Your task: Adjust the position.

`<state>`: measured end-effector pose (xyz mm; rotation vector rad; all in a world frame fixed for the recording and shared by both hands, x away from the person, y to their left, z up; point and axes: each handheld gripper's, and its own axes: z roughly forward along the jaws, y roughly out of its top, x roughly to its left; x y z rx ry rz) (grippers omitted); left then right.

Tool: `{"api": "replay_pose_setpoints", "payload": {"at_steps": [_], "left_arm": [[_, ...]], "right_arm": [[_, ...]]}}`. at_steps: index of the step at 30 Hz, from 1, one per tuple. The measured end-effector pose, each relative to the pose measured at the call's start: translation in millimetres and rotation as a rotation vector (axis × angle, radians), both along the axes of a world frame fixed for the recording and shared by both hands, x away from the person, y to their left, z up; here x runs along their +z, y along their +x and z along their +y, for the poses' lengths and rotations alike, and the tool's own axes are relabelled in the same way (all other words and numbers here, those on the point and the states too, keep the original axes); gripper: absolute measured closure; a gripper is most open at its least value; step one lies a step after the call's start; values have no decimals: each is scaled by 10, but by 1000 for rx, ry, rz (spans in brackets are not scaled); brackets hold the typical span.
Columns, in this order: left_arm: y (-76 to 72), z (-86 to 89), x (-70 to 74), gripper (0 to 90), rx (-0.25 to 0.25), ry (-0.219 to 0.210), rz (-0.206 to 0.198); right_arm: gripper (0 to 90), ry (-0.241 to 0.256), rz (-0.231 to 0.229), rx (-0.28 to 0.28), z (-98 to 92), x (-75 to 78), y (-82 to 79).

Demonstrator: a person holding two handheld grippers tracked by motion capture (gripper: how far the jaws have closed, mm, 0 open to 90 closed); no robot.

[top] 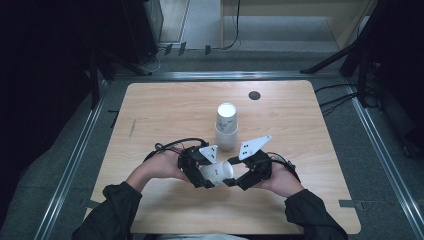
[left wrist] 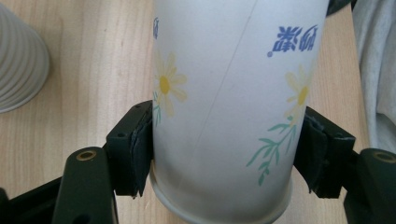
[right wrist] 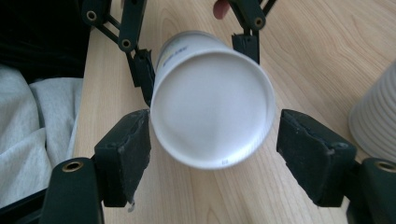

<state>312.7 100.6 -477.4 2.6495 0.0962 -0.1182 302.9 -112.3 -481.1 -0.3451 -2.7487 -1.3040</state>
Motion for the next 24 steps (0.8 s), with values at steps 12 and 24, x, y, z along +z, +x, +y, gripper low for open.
{"api": "replay_pose_setpoints", "payload": {"at_steps": [12, 24], "left_arm": [[-20, -50, 1, 291, -27, -14, 12], [-21, 81, 75, 125, 54, -114, -23]], "right_arm": [[346, -21, -33, 55, 119, -4, -38], [351, 19, -39, 31, 8, 125, -5]]}}
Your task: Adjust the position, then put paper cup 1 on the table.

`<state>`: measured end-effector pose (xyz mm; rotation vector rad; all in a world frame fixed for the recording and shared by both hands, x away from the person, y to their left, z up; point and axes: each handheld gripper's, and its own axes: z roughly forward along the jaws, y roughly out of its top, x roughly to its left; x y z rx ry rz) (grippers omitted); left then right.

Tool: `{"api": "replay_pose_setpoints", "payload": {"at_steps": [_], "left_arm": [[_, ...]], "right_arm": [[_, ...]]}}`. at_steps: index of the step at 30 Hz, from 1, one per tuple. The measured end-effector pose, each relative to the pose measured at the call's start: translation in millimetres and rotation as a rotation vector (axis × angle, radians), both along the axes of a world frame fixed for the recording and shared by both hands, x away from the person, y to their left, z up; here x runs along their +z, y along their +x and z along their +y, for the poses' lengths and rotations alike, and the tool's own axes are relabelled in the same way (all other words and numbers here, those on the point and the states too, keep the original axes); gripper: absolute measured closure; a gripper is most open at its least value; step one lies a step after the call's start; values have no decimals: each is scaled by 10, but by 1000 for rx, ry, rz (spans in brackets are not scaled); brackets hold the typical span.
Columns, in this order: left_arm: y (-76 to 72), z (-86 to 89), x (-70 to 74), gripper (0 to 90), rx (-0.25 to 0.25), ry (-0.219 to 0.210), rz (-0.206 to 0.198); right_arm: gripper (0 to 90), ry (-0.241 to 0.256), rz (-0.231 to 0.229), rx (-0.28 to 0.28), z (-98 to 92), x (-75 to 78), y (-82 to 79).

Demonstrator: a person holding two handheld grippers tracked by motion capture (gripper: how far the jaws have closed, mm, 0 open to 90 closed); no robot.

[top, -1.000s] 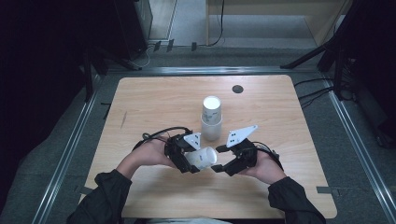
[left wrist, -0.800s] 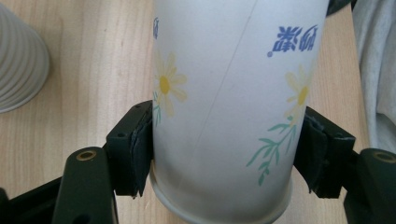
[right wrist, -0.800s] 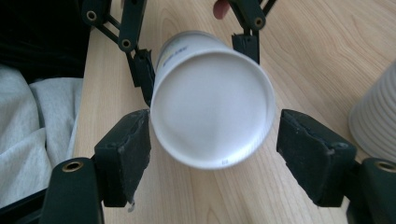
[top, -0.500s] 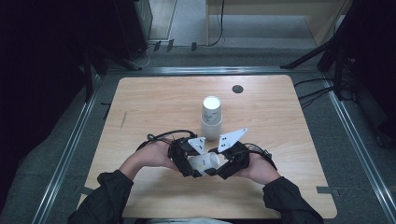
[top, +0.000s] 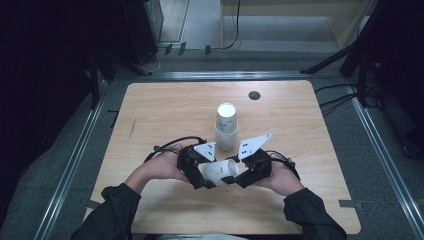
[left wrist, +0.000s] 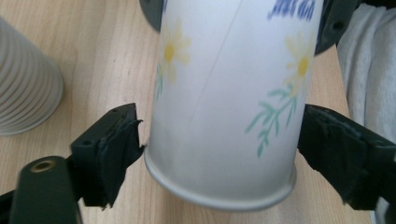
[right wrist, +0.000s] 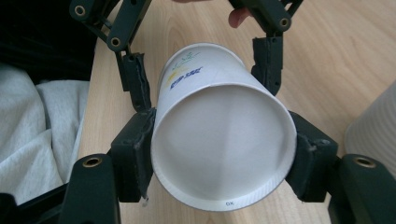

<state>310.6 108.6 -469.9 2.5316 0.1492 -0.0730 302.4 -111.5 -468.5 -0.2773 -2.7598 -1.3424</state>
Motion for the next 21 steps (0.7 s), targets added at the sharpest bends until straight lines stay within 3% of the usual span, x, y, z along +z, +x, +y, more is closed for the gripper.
{"api": "replay_pose_setpoints", "payload": {"at_steps": [16, 21], "left_arm": [[-34, 304, 53, 126, 157, -145, 33], [-49, 373, 55, 125, 209, -203, 63]], "right_arm": [[350, 56, 33, 11, -43, 129, 142], [349, 71, 39, 22, -39, 171, 175]]}}
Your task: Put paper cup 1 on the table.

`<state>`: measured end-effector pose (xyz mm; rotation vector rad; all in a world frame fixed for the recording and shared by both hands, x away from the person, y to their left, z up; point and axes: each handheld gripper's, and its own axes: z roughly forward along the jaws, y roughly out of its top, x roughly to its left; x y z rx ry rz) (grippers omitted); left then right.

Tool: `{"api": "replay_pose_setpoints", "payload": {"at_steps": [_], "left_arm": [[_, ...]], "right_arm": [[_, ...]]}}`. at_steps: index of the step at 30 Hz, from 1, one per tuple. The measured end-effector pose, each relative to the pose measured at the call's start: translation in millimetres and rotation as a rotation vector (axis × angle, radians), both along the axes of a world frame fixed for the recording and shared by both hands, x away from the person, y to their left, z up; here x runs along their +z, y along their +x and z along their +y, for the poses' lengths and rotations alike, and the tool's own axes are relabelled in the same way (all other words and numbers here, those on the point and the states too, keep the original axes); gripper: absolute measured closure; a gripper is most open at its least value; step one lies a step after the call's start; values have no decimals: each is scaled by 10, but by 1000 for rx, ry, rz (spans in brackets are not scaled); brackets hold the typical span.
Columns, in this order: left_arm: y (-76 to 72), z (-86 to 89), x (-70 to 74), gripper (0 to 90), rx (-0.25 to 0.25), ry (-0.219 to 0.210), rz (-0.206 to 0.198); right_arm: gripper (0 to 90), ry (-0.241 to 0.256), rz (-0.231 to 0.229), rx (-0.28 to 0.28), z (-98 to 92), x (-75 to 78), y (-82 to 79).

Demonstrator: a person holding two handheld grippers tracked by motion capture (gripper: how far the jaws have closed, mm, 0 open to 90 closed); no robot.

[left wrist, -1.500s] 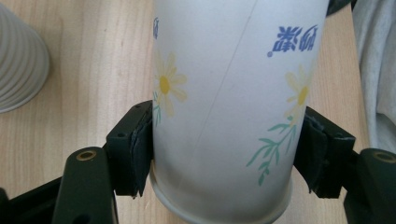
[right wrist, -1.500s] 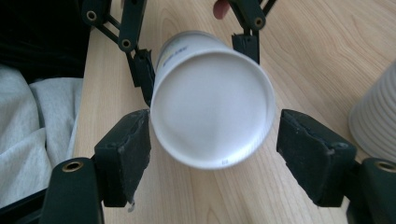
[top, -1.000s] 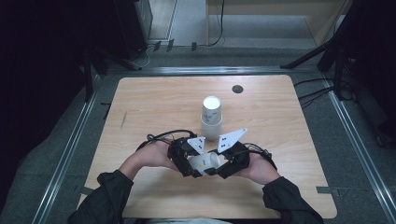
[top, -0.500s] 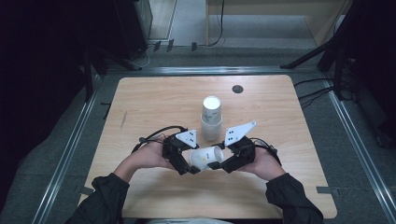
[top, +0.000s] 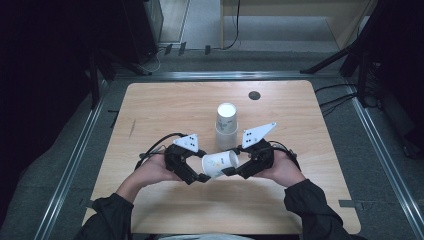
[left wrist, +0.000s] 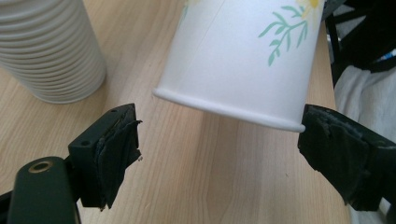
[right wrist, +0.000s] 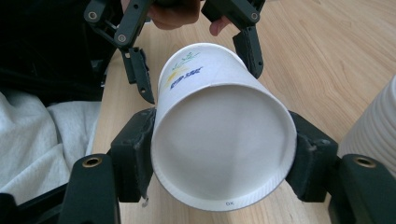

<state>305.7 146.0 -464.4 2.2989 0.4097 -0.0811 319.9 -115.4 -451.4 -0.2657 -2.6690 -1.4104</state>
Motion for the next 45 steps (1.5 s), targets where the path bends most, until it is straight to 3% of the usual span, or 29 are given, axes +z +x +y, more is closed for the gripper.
{"api": "replay_pose_setpoints", "payload": {"at_steps": [9, 14, 17, 24, 30, 38, 45], "left_arm": [[-68, 40, 1, 119, 45, -126, 31], [-109, 37, 16, 121, 57, -183, 18], [-123, 61, 15, 128, 65, -235, 35], [-167, 75, -26, 141, 79, -244, 32], [-184, 114, -1, 238, 74, -245, 8], [-183, 110, 13, 256, 60, -219, 1], [-165, 184, 94, 255, 64, -209, -12]], "right_arm": [[350, 41, 23, 34, 39, 65, 16], [350, 64, 40, 63, 69, 91, 34], [350, 78, 55, 72, 85, 99, 47], [350, 114, 86, 95, 120, 122, 88], [354, 114, 102, 106, 148, 106, 105], [348, 102, 98, 111, 149, 100, 98], [260, 64, 57, 90, 141, 91, 73]]}}
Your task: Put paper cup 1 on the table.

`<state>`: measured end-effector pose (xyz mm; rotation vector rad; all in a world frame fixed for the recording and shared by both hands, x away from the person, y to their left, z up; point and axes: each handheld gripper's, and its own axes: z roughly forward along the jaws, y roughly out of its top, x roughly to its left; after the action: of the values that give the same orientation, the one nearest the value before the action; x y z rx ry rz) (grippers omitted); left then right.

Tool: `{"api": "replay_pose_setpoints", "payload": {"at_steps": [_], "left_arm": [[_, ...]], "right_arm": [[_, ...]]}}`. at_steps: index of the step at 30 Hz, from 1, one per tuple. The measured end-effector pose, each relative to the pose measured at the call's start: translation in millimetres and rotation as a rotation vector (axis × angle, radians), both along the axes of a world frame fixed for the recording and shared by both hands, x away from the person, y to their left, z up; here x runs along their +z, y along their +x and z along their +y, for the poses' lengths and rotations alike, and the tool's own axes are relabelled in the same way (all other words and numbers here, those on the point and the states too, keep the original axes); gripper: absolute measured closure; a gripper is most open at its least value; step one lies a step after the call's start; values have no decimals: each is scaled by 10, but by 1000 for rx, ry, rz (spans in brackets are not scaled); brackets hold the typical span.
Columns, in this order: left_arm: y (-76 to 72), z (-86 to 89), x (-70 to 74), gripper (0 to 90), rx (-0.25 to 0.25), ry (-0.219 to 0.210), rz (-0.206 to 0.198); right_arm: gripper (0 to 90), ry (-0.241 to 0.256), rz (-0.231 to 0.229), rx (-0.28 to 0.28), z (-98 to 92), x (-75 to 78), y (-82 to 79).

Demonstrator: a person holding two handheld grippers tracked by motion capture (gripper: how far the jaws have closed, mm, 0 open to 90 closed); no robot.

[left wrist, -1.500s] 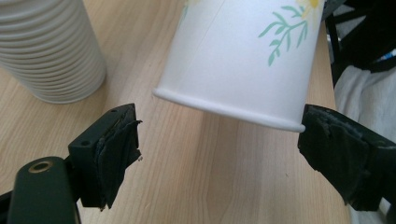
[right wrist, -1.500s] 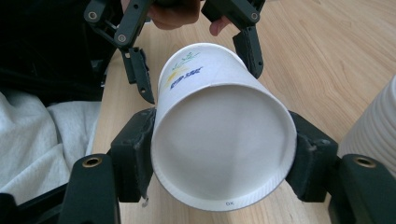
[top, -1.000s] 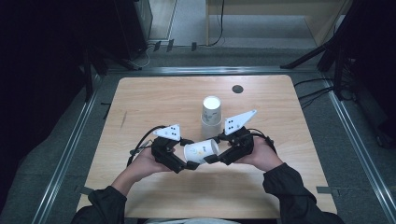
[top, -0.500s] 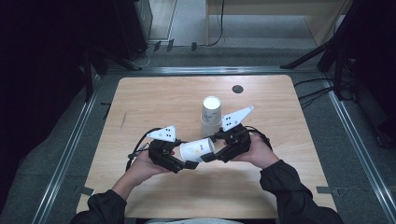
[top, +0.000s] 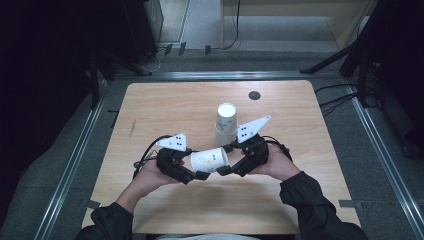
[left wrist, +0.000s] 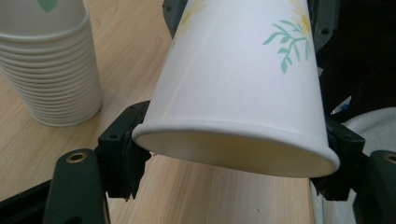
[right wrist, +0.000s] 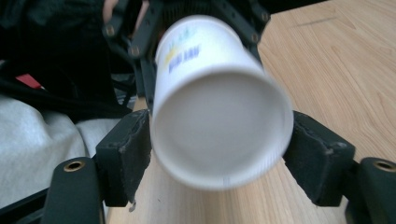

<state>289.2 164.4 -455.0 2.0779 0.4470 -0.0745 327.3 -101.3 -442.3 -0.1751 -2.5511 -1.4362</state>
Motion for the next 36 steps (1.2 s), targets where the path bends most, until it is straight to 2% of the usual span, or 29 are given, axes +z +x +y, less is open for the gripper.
{"api": "replay_pose_setpoints", "payload": {"at_steps": [3, 7, 10, 13, 15, 17, 22, 25, 30, 33, 34, 36], "left_arm": [[15, 8, 62, 255, 3, 25, -9], [55, 14, 115, 255, -9, 65, -13], [104, 22, 125, 255, -23, 97, -5], [171, 5, 116, 255, -37, 154, 10], [197, -14, 109, 255, -39, 169, 16], [235, -31, 101, 255, -55, 180, 39], [283, -120, 82, 255, -85, 239, 44], [297, -189, 67, 255, -109, 295, 37], [298, -320, 31, 255, -135, 368, 23], [305, -383, -1, 255, -148, 401, 29], [304, -423, -22, 255, -151, 429, 28], [306, -440, -26, 255, -157, 446, 29]], "right_arm": [[251, -30, -23, -5, -23, -18, -21], [250, -43, -27, -27, -67, -41, -38], [250, -56, -36, -45, -112, -55, -58], [251, -72, -41, -62, -149, -84, -77], [251, -86, -44, -73, -167, -105, -89], [251, -94, -48, -81, -183, -122, -99], [265, -117, -57, -113, -237, -161, -130], [265, -134, -56, -127, -265, -195, -144], [265, -140, -62, -137, -285, -223, -172], [265, -151, -68, -143, -295, -247, -188], [265, -162, -75, -146, -295, -263, -200], [266, -169, -83, -145, -293, -274, -203]]}}
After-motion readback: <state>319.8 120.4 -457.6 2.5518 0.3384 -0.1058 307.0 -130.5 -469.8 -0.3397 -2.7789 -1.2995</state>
